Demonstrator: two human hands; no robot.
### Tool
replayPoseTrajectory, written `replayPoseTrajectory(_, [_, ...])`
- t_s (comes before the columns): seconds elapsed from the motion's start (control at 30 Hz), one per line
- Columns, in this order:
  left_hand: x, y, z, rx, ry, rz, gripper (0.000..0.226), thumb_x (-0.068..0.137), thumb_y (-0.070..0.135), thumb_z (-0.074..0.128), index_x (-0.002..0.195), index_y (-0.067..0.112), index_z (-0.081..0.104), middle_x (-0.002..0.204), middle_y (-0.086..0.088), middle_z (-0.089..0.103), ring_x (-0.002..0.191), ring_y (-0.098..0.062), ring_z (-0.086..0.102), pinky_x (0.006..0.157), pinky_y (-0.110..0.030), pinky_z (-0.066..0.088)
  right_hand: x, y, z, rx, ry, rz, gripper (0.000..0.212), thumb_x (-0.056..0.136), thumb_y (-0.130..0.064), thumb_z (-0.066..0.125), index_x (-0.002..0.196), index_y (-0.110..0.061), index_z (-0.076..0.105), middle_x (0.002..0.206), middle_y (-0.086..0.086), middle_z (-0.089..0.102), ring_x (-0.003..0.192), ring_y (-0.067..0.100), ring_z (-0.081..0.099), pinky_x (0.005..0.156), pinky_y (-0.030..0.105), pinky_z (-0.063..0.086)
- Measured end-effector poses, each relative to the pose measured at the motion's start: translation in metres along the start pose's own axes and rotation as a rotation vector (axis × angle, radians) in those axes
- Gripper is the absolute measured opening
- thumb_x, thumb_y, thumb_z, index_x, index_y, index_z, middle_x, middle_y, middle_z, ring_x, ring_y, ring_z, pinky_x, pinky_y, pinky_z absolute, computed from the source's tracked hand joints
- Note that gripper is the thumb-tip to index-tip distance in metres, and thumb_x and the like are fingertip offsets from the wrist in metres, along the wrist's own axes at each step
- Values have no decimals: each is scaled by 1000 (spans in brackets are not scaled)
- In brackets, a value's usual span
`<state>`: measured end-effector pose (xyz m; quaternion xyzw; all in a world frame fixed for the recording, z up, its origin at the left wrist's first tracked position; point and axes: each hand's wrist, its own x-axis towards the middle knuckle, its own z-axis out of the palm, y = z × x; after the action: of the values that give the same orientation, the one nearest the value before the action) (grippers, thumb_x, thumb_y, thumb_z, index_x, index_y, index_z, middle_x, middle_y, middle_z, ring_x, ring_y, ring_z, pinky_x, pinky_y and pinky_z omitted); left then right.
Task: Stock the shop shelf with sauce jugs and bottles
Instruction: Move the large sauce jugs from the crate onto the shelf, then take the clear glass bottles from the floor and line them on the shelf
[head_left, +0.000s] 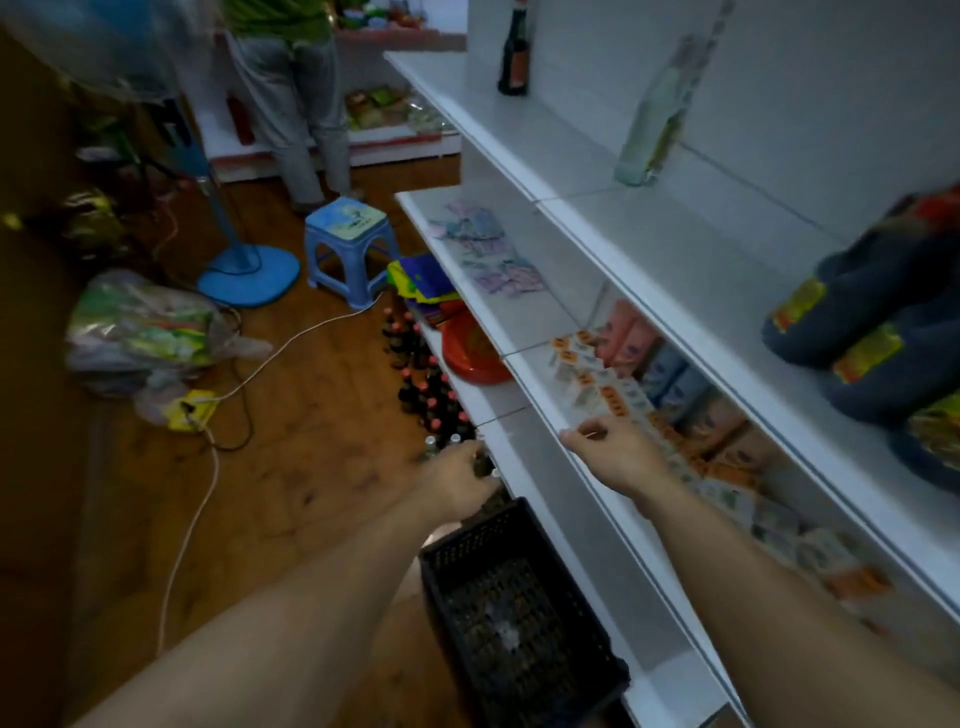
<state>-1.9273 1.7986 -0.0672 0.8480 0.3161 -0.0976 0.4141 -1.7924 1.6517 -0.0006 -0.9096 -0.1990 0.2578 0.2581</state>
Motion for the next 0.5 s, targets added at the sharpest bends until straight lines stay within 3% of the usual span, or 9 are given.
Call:
replayPoseTrajectory(0.07, [-1, -42, -22, -36, -42, -103, 50, 85, 37, 61, 129, 17, 51, 128, -10, 57, 117, -28, 56, 95, -33, 47, 8, -28, 31, -23, -49, -1, 51, 89, -50, 57, 125, -13, 58, 126, 6, 61, 113, 26, 57, 95, 36, 46])
replayPoseTrajectory(0.17, [4, -92, -47, -22, -75, -201, 54, 95, 29, 53, 143, 10, 37, 143, -10, 46, 129, -26, 46, 96, -24, 38, 24, -55, 66, -36, -110, 21, 52, 90, -50, 57, 126, -13, 57, 127, 8, 61, 114, 27, 56, 94, 36, 45])
replayPoseTrajectory(0.37, [58, -146, -65, 21, -173, -288, 72, 93, 44, 54, 152, 19, 21, 155, -5, 29, 141, -22, 31, 111, -32, 34, 83, -82, 111, 19, -156, 84, 42, 92, -41, 58, 123, -12, 60, 125, 10, 62, 114, 27, 57, 93, 33, 42])
replayPoseTrajectory(0.5, [120, -158, -73, 105, -251, -281, 67, 92, 43, 55, 149, 21, 29, 150, -5, 37, 134, -23, 41, 107, -31, 38, 136, -78, 141, 73, -163, 173, 35, 90, -40, 60, 115, -16, 63, 119, 8, 65, 109, 26, 59, 94, 35, 46])
